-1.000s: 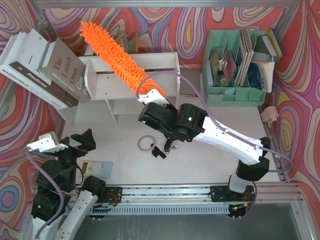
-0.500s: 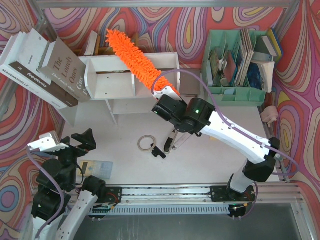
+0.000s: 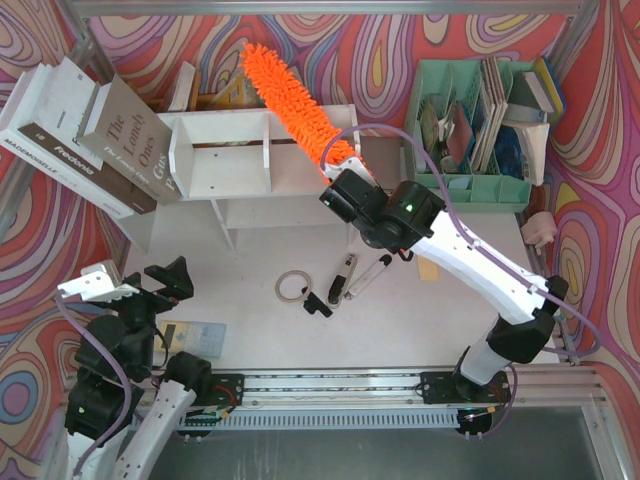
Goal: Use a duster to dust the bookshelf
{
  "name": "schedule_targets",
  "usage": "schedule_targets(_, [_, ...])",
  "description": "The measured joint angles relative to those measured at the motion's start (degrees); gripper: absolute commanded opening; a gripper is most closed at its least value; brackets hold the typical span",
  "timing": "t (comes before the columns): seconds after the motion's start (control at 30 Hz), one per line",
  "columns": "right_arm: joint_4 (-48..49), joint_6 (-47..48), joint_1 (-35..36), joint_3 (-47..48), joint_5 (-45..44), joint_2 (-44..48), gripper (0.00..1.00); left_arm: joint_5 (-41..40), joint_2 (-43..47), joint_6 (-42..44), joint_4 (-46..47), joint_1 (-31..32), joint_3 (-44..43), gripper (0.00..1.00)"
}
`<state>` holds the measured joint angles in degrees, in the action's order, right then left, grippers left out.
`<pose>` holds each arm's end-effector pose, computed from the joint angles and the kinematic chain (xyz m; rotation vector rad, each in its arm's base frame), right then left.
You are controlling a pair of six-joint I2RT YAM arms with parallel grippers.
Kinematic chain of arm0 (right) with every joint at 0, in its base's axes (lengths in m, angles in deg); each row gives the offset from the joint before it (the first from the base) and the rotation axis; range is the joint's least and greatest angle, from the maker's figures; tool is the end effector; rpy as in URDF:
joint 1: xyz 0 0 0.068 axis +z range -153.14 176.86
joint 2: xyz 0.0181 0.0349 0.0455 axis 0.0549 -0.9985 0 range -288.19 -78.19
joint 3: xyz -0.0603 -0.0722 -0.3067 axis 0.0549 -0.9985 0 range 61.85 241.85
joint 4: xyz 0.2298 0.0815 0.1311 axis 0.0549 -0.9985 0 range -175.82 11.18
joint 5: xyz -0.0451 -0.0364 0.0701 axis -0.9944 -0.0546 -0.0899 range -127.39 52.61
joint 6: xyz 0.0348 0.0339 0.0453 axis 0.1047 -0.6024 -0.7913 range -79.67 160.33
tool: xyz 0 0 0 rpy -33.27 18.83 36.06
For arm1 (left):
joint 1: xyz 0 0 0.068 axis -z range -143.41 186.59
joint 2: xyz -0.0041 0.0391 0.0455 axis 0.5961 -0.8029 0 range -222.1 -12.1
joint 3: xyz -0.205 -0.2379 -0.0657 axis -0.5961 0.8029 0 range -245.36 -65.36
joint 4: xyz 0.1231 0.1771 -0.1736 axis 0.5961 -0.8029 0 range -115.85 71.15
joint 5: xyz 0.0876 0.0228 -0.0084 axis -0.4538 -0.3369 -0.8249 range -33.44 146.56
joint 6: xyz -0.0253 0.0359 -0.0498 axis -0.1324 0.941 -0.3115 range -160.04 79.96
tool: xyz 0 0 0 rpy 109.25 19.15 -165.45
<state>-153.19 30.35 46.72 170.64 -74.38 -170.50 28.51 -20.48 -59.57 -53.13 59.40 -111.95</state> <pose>0.2356 0.2303 0.4599 -0.5834 2.2645 -0.3406 0.0081 0.0233 0.3762 -0.3493 1.4738 -0.2249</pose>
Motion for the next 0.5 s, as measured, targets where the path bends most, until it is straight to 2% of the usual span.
schedule_targets(0.23, [1.5,1.7,2.0,2.8,4.0,0.2,0.00,0.4,0.0,0.0,0.0,-0.3,0.0,0.98])
schedule_targets(0.5, [2.1,2.3,6.7,2.5,4.1,-0.1,0.00,0.6,-0.3,0.0,0.1,-0.5,0.0,0.98])
